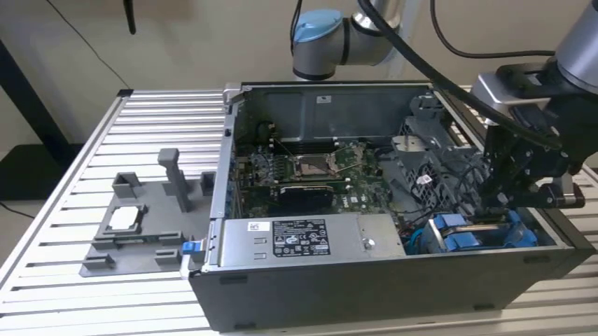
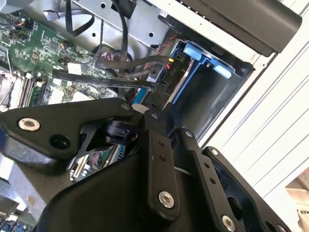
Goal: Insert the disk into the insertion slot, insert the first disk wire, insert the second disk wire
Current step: 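Insert the second disk wire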
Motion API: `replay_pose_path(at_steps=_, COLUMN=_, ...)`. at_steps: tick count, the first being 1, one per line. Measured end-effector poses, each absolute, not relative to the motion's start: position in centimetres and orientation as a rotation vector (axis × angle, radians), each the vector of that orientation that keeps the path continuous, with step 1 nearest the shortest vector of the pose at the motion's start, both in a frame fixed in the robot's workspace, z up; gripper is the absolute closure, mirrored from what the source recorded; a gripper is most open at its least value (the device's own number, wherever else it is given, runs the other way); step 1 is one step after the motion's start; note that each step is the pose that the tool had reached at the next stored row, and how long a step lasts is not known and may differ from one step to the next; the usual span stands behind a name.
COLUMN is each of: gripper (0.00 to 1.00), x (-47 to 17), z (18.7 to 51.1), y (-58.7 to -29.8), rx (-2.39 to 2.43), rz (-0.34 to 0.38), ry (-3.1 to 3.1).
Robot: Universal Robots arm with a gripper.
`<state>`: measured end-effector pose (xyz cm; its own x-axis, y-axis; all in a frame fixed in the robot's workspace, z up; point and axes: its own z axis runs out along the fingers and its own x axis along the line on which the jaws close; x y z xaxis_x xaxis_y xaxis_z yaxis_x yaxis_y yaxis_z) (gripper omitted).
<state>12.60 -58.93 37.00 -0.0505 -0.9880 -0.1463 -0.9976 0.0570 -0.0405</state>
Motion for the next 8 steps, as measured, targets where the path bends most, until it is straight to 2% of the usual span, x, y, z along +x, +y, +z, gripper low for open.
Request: replay_pose_path(at_steps=8, gripper=0.76, x=12.6, z=37.28, y=-58.93, rx=-2.067, rz=0.108, ry=2.182)
